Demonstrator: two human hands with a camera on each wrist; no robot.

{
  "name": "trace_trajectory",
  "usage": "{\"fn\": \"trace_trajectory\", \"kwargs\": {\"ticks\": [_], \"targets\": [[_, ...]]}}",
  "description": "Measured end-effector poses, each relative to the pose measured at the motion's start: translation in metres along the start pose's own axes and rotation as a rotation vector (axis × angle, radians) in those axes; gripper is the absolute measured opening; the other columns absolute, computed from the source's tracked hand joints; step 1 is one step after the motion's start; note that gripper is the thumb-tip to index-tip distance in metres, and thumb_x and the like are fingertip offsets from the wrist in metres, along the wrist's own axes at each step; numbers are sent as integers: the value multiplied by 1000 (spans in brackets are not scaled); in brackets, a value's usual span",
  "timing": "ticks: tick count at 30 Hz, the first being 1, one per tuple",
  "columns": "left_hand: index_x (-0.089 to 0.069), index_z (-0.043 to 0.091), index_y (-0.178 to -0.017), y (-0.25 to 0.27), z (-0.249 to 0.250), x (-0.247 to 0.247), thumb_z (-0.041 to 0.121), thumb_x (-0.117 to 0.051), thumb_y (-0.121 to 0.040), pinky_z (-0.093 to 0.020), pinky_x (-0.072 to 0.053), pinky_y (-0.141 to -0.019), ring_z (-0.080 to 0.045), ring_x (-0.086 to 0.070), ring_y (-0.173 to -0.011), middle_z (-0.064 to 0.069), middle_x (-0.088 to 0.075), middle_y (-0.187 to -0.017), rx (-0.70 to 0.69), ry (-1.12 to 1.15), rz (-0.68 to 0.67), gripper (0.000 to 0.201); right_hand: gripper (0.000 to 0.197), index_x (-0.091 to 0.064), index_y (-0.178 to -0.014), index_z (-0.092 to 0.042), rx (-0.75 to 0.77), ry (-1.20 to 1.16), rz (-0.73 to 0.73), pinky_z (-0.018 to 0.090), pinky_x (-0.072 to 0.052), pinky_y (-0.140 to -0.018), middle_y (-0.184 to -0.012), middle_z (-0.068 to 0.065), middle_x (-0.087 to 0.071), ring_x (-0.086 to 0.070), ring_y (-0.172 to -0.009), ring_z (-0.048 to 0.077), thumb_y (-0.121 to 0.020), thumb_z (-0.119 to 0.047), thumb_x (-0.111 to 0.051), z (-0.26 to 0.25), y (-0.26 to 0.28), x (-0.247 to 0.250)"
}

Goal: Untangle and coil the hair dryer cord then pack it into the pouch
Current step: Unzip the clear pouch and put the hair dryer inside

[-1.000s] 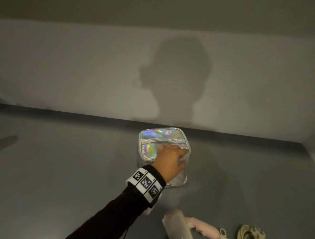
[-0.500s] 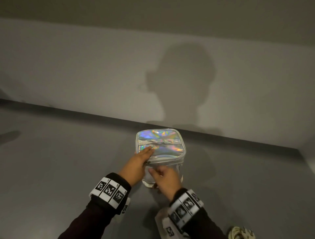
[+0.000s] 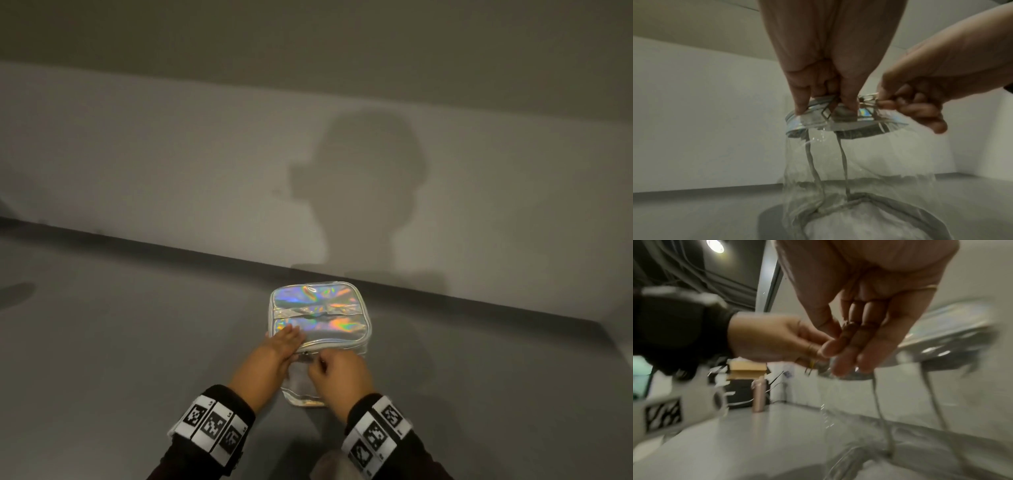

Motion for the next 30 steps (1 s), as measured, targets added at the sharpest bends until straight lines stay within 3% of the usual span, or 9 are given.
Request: {"fn": "trace_trajectory", "kwargs": {"ticks": [3,8,11,14,17,21,24,27,30], "targets": [[-56,7,-116,2,-13,2,29,-37,-79,3,-3,-101,-41,-54,-111,-22,-59,-121,-43,3,62,47,35,-54,-57,-9,-67,70,95,27,-27,-60,-83,23,-68,-60,-82,38,-82,-33,-47,28,2,34],[-65,10,-102,-4,-2,3,19,-42,-75,7,0,-96,-33,-65,-93,-16,-71,-102,-135,-90,125,36,35,-56,-58,-6,-173,107,126,32,-42,-59,-70,17,-69,-62,-71,33,-83,-30,-52,59,-18,60],[-64,12,-105,-1,-2,7,21,-39,-76,8,-5,-97,-33,-62,-100,-16,-69,-107,-128,-25,208,39,38,-61,-60,-1,-166,65,117,35,-48,-62,-67,19,-68,-62,-67,33,-81,-31,-54,59,-28,57],[-52,24,-112,3,-7,2,23,-38,-79,0,-13,-101,-21,-54,-113,-14,-67,-112,-120,28,256,36,37,-60,-60,0,-202,41,134,38,-49,-62,-65,19,-68,-61,-65,36,-80,-31,-55,70,-30,53],[-55,22,-106,4,-2,-1,20,-41,-78,-2,-23,-98,-17,-59,-103,-10,-73,-101,-127,-8,313,31,41,-54,-54,-4,-216,44,163,35,-43,-59,-70,21,-69,-61,-69,37,-83,-33,-52,70,-27,48],[-57,30,-101,3,3,6,31,-42,-77,-34,-39,-99,-13,-68,-92,2,-75,-95,-79,-232,390,28,24,-55,-69,-13,-44,55,147,27,-27,-64,-80,23,-66,-59,-78,35,-90,-21,-46,45,-12,31],[-55,33,-113,-6,10,8,39,-42,-79,-56,-44,-92,-18,-65,-103,-2,-67,-117,36,-291,344,37,21,-44,-73,-22,74,-84,78,20,-29,-66,-75,0,-50,-48,-71,16,-91,-11,-45,39,-6,16],[-49,34,-124,-18,9,3,28,-42,-86,-57,-32,-103,-25,-51,-122,0,-55,-133,121,-310,237,39,32,-40,-61,-29,58,-169,99,12,-33,-59,-63,-10,-43,-42,-61,0,-88,-13,-48,51,-9,16],[-53,36,-114,-11,10,5,18,-48,-78,-55,-50,-85,-26,-66,-100,1,-71,-108,40,-297,287,41,26,-42,-55,-16,-55,-272,227,15,-35,-52,-52,-2,-44,-49,-52,5,-80,-21,-48,72,-11,29]]}}
Point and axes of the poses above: each hand's wrist, its own y-axis away from the middle knuckle, its own x-axis out of the back of the hand, z = x × y, the point moved 4 cm from there along -y, towards the middle knuckle
